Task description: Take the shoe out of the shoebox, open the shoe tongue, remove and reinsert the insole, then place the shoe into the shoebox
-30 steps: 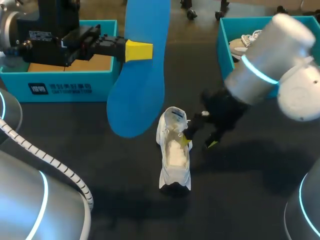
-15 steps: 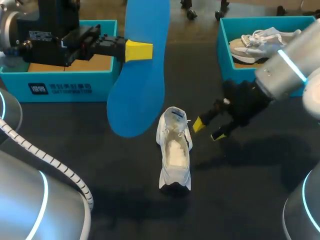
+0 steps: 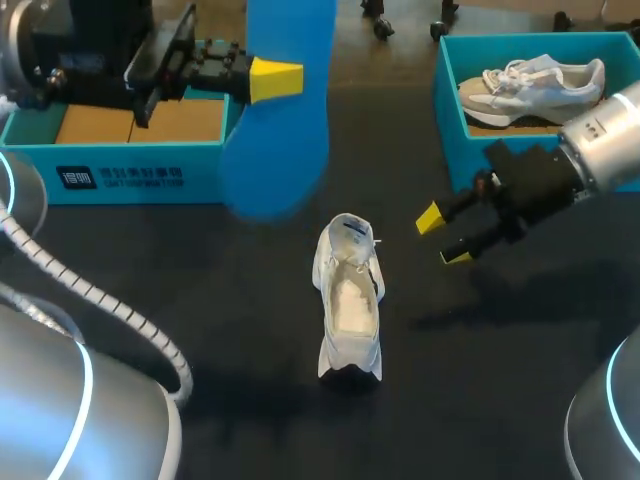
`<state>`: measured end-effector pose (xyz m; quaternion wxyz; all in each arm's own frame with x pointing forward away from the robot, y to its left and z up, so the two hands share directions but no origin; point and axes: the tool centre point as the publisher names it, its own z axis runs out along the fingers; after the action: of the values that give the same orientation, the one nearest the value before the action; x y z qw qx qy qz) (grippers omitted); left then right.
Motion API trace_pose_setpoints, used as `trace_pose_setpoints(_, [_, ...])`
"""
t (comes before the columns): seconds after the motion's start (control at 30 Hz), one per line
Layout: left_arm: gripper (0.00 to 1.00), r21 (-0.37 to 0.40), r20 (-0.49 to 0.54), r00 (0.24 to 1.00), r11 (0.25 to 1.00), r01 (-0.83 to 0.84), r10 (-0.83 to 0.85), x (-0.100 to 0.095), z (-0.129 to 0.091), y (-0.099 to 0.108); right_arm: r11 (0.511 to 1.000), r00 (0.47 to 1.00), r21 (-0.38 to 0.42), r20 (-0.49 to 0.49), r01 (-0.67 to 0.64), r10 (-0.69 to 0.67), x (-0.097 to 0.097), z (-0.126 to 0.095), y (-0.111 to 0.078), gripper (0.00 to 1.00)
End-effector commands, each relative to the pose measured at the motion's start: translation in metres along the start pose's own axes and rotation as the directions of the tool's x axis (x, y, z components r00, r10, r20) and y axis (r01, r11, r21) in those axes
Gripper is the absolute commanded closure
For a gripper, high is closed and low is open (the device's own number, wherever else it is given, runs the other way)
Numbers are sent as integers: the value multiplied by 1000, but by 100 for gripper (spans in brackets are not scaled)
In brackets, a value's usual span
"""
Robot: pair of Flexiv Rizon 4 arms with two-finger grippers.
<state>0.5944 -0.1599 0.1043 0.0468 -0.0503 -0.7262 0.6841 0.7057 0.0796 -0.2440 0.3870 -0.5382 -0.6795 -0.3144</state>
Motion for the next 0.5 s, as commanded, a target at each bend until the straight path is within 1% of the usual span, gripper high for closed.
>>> trace_pose_setpoints(0.03, [100, 46, -188, 910, 929, -368, 370, -32, 5, -8, 1000, 1000, 1, 3, -1, 1, 0, 2, 1, 0])
trace_pose_setpoints(0.07, [100, 76, -265, 832, 871, -486, 487, -32, 2, -3, 1000, 1000, 1, 3, -1, 1, 0, 2, 1, 0])
trace_pose_setpoints(0.1, [100, 41, -323, 788, 840, -541, 524, -35, 0, 5, 1000, 1000, 1, 3, -1, 1, 0, 2, 1, 0])
trace_pose_setpoints(0.5, [100, 41, -323, 788, 840, -541, 524, -35, 0, 5, 1000, 1000, 1, 3, -1, 1, 0, 2, 1, 0])
